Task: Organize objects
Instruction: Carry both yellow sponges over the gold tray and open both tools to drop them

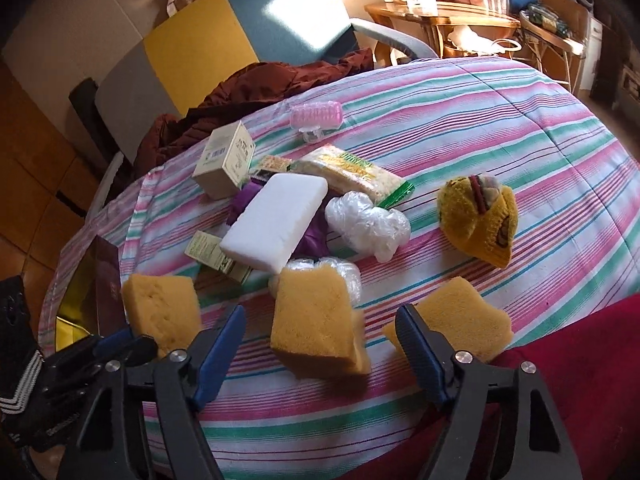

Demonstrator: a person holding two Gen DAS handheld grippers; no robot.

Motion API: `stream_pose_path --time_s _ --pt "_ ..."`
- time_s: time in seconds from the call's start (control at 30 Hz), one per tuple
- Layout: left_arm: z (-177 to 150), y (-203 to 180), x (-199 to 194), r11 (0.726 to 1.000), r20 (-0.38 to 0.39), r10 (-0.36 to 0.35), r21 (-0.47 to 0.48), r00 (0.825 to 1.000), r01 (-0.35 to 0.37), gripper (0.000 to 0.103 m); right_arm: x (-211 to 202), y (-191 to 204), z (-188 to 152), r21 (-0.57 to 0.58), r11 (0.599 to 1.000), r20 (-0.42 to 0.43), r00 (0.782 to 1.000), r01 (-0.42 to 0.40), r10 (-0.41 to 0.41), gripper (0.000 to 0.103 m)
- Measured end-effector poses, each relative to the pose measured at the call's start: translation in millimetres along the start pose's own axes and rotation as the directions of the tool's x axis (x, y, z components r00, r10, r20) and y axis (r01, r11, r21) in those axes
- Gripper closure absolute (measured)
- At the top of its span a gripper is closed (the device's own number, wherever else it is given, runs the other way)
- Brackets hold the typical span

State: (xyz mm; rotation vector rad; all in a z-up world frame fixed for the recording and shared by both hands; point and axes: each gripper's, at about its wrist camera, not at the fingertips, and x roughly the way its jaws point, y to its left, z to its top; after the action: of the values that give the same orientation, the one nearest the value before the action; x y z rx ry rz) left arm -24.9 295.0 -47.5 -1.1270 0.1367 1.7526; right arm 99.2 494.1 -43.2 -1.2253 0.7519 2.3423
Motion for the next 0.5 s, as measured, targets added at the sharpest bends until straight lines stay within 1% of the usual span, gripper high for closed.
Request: stream_pose_path --time_s 0.07,0.13,0.17,0.2,0.37,0.5 --pt "-2 1 -6 1.0 0.012 -0.004 -0.004 1.0 0.004 0.073 4 6 -1 -0.031 0.999 -0.015 1.0 0.024 -0.024 0.026" --pt "-5 1 -12 1.0 0.024 -0.003 -0.005 1.0 0.003 0.073 8 10 -1 -0.054 0.998 -0.025 0.999 0.022 -0.023 0.039" --pt "-5 2 -15 1.0 0.03 -0.004 -0.007 1.0 0.004 0.073 8 12 -2 -0.062 0.998 -0.024 0.999 0.033 -0.034 0.054" --pt "-6 3 -20 1.0 0.039 -0.003 -0.009 0.999 0.003 0.073 8 13 -2 -0.068 0.997 -0.023 0.998 0.049 -0.05 0.063" --pt "-12 14 -46 0.999 0.078 0.008 -0.046 0.997 -0.005 0.073 -1 18 -9 -0.075 0.996 -0.012 0.999 0.051 -0.052 0.063" --pt "-18 32 -77 0.995 0.126 0.043 -0.099 0.991 -0.03 0.073 -26 24 -8 -0.07 0.996 0.055 0.997 0.049 -0.045 0.063"
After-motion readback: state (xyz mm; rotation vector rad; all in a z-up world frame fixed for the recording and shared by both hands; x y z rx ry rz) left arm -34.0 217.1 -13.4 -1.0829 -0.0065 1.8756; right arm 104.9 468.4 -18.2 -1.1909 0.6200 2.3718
